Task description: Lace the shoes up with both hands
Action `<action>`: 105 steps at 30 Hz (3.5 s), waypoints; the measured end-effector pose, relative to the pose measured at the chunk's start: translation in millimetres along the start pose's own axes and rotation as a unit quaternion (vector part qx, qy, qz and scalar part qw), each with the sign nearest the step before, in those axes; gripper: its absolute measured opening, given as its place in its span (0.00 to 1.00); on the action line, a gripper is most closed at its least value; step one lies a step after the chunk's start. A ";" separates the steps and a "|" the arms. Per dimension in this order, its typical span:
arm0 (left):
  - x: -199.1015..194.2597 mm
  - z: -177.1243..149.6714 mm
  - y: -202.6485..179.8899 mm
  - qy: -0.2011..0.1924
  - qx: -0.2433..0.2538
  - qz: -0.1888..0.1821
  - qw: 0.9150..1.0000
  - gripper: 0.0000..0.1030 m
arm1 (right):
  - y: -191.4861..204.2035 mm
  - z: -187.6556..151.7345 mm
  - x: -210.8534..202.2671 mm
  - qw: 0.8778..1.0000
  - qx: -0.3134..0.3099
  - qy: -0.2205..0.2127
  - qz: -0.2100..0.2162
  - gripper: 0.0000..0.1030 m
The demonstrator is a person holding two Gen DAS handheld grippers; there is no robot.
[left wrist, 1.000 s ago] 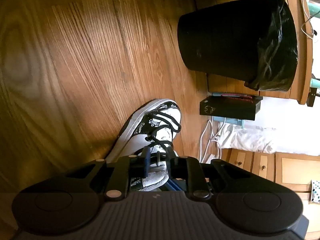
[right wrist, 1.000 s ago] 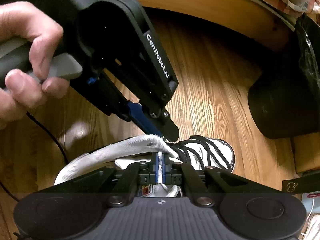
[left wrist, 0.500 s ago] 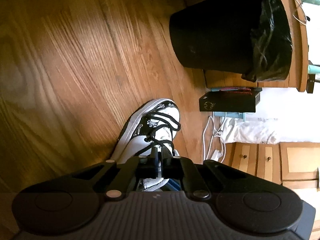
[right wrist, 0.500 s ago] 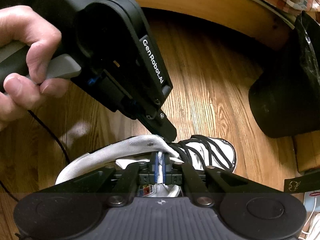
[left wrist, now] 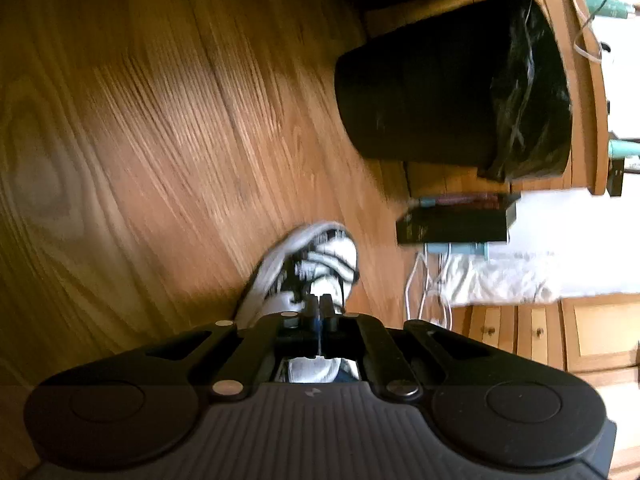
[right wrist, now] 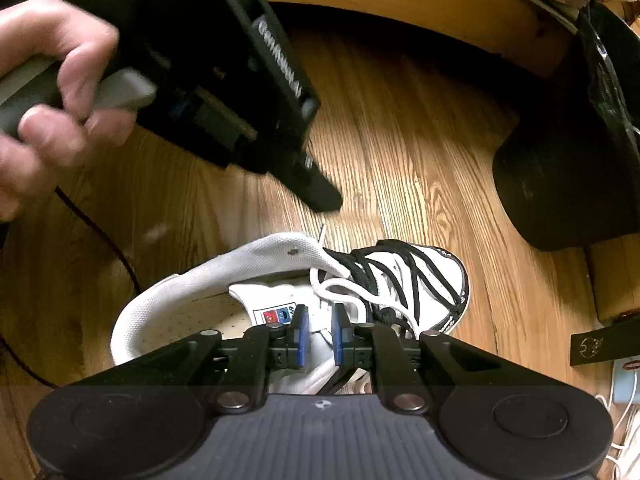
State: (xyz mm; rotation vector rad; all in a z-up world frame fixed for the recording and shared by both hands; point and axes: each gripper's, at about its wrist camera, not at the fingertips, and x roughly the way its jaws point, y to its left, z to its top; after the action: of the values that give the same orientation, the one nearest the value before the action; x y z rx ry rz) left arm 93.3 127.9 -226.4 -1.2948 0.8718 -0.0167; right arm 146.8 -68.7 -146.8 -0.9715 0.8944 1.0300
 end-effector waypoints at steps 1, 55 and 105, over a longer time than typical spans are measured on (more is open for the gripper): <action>-2.0 2.1 1.2 -0.006 -0.006 -0.001 1.000 0.00 | 0.2 -0.6 -0.5 1.000 -0.001 -0.001 0.000 0.13; 13.6 -11.1 -18.5 0.026 0.105 0.015 0.994 0.03 | -0.7 -5.0 -2.1 1.000 0.011 -0.002 0.022 0.19; -95.7 28.5 -172.6 -0.101 0.296 -0.150 0.938 0.03 | 2.8 -4.3 -0.9 1.000 0.000 0.001 0.025 0.21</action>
State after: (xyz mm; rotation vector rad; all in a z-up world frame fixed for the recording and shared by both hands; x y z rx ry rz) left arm 120.7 141.3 -29.4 -0.8283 0.4324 -0.3562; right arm 143.3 -72.4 -147.9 -0.9547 0.9246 1.0722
